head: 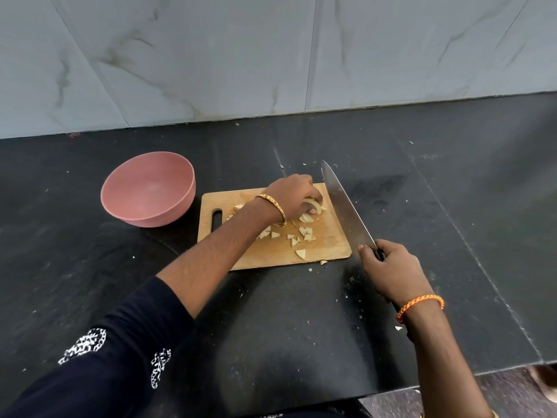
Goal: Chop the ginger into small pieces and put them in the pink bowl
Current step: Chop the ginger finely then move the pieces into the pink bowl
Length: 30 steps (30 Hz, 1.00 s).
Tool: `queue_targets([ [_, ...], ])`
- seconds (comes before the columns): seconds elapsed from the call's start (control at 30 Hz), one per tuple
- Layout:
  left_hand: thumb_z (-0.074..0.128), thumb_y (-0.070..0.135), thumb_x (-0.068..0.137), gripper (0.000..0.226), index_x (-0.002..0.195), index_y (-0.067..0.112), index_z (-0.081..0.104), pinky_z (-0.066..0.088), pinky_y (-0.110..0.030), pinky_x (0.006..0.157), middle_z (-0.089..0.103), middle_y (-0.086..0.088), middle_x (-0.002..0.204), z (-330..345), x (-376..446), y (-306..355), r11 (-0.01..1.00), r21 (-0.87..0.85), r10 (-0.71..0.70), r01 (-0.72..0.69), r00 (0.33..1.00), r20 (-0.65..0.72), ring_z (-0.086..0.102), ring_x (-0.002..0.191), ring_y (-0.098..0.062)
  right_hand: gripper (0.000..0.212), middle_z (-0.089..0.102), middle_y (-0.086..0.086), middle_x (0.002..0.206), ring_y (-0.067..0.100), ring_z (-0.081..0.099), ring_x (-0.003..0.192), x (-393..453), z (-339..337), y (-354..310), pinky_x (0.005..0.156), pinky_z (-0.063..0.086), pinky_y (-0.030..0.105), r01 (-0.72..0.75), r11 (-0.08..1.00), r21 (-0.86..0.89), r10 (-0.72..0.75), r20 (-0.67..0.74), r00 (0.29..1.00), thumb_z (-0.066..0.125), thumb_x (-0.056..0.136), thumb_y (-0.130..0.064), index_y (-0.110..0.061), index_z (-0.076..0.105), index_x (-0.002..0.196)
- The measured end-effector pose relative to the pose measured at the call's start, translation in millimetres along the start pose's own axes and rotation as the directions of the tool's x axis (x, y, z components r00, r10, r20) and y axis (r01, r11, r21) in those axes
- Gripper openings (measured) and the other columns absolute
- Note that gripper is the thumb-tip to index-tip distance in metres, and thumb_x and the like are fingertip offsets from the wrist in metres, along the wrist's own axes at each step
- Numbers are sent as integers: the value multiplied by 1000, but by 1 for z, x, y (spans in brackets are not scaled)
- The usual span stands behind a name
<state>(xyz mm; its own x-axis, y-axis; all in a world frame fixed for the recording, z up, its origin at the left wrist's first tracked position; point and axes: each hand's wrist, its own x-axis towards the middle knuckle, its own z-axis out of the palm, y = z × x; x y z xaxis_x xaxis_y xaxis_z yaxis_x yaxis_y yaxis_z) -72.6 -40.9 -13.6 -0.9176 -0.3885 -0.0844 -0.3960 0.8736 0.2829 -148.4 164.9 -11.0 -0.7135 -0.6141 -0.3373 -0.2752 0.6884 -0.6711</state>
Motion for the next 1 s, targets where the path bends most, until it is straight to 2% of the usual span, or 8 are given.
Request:
queue_targets([
  [0.23,61,27,86,25,110,21,67,44,-29,80,62,-2,104,8,-10,1,982,-114,-166,152,978,-126,57,97,-21,27,59,4,67,18,53,56,0,2,3,53,44,26,12,1000,11,-12,-1,1000,50,93,-32,-12,65,85],
  [0.33,63,21,85,23,107,17,69,51,-33,84,69,-4,103,7,-18,2,973,-167,-190,161,966,-177,63,94,-22,26,58,3,64,17,52,54,-1,2,5,51,42,25,13,1000,14,-13,-9,1000,50,93,-32,-13,65,83],
  [0.47,55,16,90,23,110,14,68,51,-33,88,70,-6,106,1,-25,1,943,-283,-266,172,903,-338,64,97,-20,27,57,4,64,18,51,54,-1,0,5,51,42,24,17,1000,25,-16,-24,1000,50,94,-31,-10,65,85],
  [0.57,55,14,89,23,107,14,69,50,-34,88,69,-5,104,-2,-19,4,951,-287,-230,117,887,-399,61,97,-20,29,58,5,67,18,51,56,-1,-1,5,50,40,24,20,999,36,-18,-37,999,50,94,-30,-7,65,88],
  [0.63,57,14,89,21,104,14,70,47,-34,87,67,-4,104,2,-13,10,969,-238,-159,70,912,-378,57,99,-20,31,58,7,67,18,50,56,-1,-1,4,50,40,24,23,999,37,-21,-52,998,50,94,-30,-4,65,89],
  [0.8,54,19,90,23,104,9,70,46,-36,84,64,-9,103,20,-4,17,994,-105,-48,31,985,-164,54,100,-24,30,58,6,66,19,50,56,-2,0,4,50,41,26,27,999,47,-25,-50,998,50,93,-31,-5,64,87],
  [0.9,52,19,92,26,111,9,67,45,-34,83,61,-10,106,21,-6,16,997,-74,-43,31,987,-154,53,102,-23,30,57,5,65,18,51,56,0,2,6,51,42,26,23,999,42,-20,-55,998,51,93,-32,-6,64,86],
  [1.0,47,18,95,28,108,7,68,46,-35,81,60,-10,103,21,-6,19,999,-25,-33,29,983,-182,51,100,-24,29,58,4,64,18,52,56,-1,3,5,52,43,26,26,999,35,-24,-50,998,50,92,-31,-7,64,85],
])
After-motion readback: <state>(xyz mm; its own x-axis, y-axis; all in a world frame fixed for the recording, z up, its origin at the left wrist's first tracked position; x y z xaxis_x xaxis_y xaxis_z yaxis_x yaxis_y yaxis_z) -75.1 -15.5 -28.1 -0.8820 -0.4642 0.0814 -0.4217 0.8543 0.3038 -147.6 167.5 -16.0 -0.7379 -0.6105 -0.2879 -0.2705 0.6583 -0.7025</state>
